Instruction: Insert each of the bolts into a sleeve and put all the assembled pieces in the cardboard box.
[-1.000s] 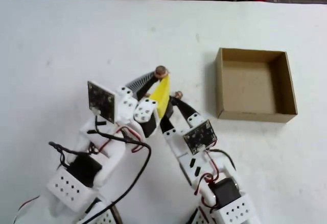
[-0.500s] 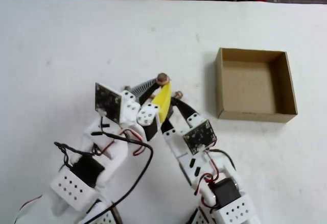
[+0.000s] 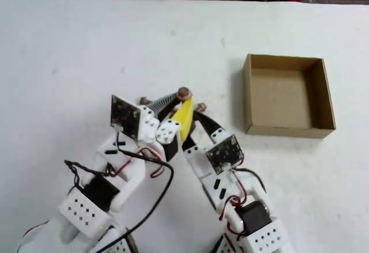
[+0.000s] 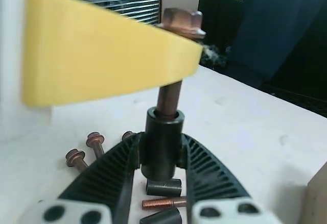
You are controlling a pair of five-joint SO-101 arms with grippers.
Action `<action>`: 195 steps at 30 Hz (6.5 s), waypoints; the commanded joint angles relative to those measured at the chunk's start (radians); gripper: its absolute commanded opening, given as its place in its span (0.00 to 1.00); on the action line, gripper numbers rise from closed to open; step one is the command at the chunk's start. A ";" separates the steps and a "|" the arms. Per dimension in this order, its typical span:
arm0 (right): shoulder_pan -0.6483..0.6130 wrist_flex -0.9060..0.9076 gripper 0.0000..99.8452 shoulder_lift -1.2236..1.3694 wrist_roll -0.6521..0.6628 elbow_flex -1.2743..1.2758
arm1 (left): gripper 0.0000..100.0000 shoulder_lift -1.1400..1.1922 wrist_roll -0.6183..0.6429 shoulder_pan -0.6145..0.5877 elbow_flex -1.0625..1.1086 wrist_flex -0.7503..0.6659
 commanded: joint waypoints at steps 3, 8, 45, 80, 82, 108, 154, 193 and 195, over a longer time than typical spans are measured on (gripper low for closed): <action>0.050 -0.025 0.02 -0.015 0.005 -0.029 | 0.02 -0.013 0.003 0.010 0.038 -0.021; 0.051 -0.031 0.02 -0.015 0.003 -0.038 | 0.02 -0.013 0.002 0.045 0.063 -0.025; 0.091 -0.030 0.02 -0.013 0.012 -0.034 | 0.28 -0.013 0.000 -0.262 0.063 -0.017; 0.213 0.378 0.02 -0.005 0.014 -0.334 | 0.02 -0.613 -0.361 -0.538 -0.003 0.660; 0.214 0.444 0.02 -0.005 0.014 -0.408 | 0.02 -0.628 -0.361 -0.558 0.012 0.672; 0.595 0.404 0.02 1.081 0.126 -1.023 | 0.02 -0.647 -0.362 -0.604 0.290 0.678; 0.625 0.410 0.17 2.106 0.126 -1.599 | 0.02 -0.647 -0.364 -0.604 0.325 0.683; 0.174 0.834 0.16 1.469 0.126 -1.565 | 0.02 -0.647 -0.364 -0.670 0.334 0.658; 0.150 0.834 0.16 1.474 0.126 -1.540 | 0.02 -0.647 -0.364 -0.670 0.334 0.658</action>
